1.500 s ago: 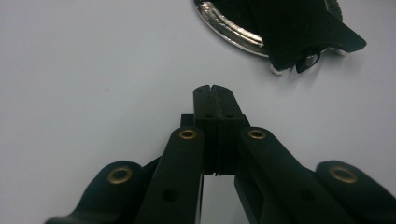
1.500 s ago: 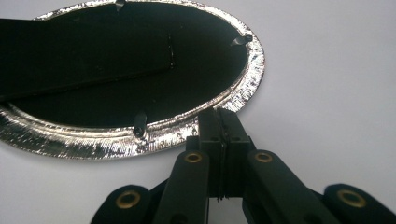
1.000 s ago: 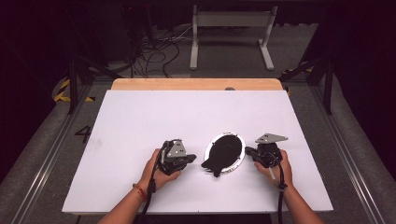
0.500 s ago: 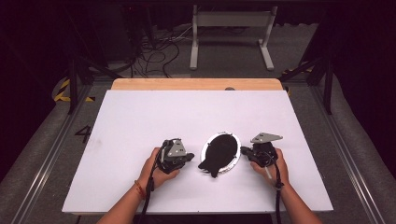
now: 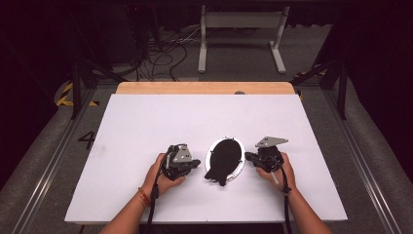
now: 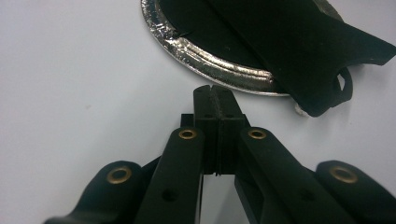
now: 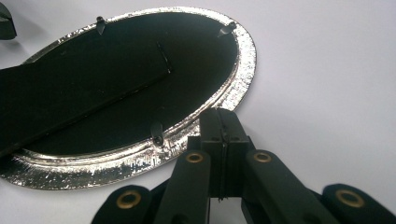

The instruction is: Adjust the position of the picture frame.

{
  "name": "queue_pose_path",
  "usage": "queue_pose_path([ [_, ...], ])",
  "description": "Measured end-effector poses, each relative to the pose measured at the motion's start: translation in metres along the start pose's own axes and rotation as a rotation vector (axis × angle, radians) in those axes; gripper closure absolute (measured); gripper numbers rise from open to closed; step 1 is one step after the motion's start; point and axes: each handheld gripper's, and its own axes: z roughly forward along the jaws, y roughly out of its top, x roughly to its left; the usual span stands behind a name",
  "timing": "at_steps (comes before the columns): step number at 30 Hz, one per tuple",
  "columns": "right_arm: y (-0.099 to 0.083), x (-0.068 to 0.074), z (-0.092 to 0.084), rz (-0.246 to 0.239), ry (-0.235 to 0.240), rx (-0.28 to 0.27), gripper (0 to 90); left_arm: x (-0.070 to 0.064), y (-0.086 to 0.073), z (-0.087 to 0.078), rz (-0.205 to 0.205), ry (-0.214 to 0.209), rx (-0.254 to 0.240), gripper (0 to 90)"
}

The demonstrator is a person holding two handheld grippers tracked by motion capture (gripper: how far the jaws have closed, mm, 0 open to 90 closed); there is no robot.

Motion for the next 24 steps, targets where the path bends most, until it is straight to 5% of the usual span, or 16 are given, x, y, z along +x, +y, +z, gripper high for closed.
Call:
queue_pose_path([
  [15,0.007,0.019,0.011,-0.066,-0.017,-0.016,90.0,-0.003,-0.002,-0.006,-0.005,-0.021,-0.006,90.0],
  [24,0.0,0.024,0.004,-0.063,0.038,-0.017,90.0,-0.003,-0.003,-0.007,-0.012,-0.037,-0.008,90.0],
])
